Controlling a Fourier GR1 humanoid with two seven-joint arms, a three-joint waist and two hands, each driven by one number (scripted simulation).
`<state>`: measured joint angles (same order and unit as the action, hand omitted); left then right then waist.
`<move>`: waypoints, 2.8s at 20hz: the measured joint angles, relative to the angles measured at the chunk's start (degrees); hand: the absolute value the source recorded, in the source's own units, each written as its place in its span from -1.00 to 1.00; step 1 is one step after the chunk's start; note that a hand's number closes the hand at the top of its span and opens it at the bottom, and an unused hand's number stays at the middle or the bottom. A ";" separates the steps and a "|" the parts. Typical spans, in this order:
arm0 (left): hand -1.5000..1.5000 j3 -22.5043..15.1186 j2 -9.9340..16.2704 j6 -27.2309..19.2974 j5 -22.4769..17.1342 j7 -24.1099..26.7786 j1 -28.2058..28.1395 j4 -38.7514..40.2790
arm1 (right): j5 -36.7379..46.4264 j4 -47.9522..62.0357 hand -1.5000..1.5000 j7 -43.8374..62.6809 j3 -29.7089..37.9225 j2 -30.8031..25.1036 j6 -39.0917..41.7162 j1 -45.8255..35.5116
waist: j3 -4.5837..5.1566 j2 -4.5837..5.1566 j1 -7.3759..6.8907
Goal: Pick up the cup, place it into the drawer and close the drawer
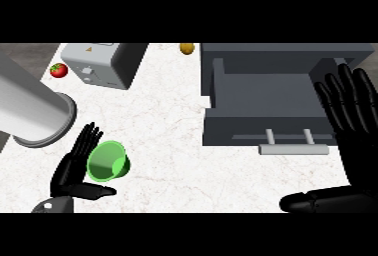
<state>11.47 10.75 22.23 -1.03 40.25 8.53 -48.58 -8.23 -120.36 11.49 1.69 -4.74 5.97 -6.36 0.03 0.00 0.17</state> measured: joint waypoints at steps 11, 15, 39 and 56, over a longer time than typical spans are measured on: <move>-1.00 -1.00 1.01 -1.00 2.04 5.86 5.34 12.24 | 0.49 1.92 -1.00 -1.26 0.15 0.34 0.07 -0.88 | 0.00 0.06 0.08; -1.00 -0.67 0.61 -0.91 1.35 6.31 7.90 15.79 | -0.15 0.99 -1.00 -1.76 0.29 0.30 0.87 0.82 | 0.00 0.06 0.19; 1.00 -2.89 -1.84 6.00 -2.46 8.68 11.15 21.38 | -0.57 0.90 -1.00 -1.19 0.95 0.06 1.00 0.23 | 0.05 0.12 0.26; 1.00 3.80 -4.14 -6.92 -9.77 14.87 9.02 12.05 | 0.05 0.35 -1.00 -1.30 1.13 0.01 0.94 1.13 | -0.03 -0.07 -0.28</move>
<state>15.26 6.61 15.32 -10.80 55.13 17.55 -36.54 -8.17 -120.01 10.19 2.81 -4.73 6.91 -5.23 0.00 -0.07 -0.12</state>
